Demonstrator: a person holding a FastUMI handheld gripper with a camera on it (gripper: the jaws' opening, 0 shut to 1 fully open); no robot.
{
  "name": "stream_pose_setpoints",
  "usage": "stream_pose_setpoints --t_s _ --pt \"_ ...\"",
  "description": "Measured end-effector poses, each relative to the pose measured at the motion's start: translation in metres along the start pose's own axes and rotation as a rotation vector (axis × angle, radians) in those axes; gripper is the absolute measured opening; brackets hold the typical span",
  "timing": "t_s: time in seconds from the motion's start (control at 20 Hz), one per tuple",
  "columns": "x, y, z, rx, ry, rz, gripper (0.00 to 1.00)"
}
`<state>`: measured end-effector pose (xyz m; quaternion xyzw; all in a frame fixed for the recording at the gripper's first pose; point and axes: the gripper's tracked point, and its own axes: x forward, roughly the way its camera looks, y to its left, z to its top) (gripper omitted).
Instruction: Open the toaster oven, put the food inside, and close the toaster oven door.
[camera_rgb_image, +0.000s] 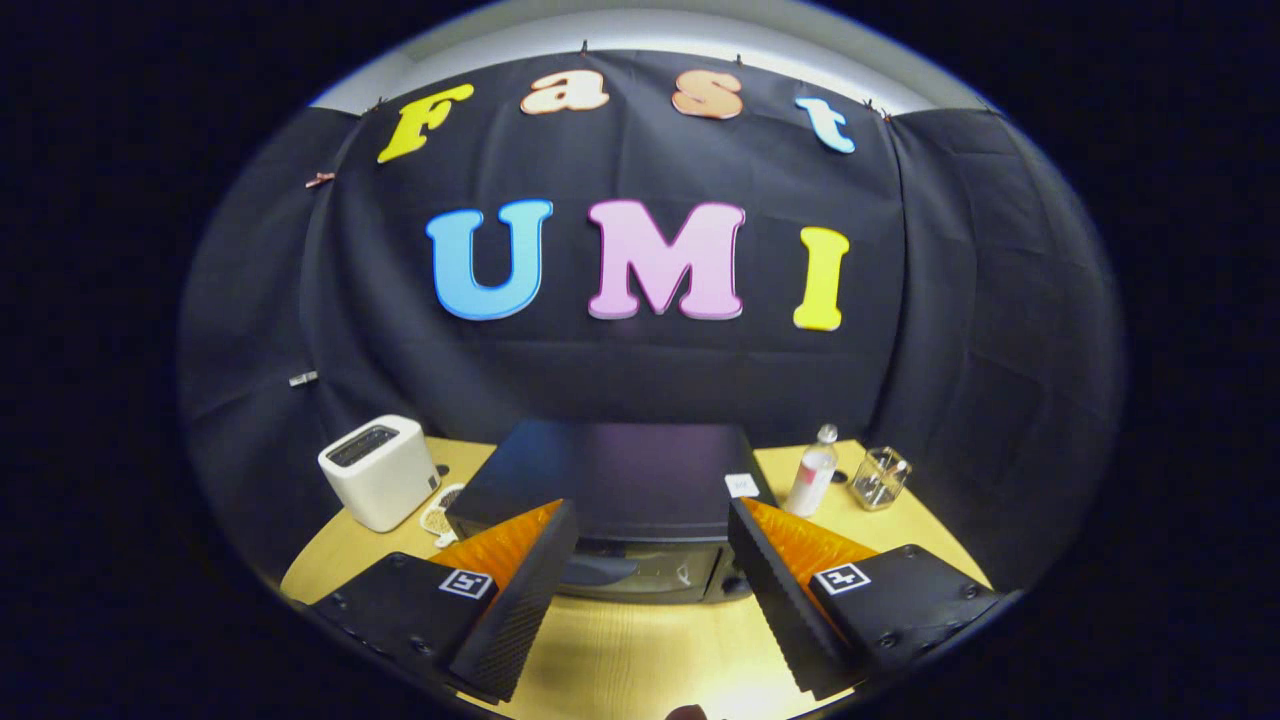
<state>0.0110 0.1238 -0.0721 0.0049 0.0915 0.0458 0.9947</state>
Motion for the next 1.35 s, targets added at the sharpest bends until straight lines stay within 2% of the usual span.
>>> stream_pose_setpoints --t_s 0.2,0.55,0.9,1.35 --pt "-0.018 -0.026 0.061 0.006 -0.122 -0.001 0.99" --pt "-0.04 -0.078 0.117 -0.046 -0.252 0.002 0.99" --pt "-0.043 -0.113 0.116 -0.03 -0.263 0.026 0.98" --pt "-0.021 -0.155 0.1 0.005 -0.213 -0.055 0.99"
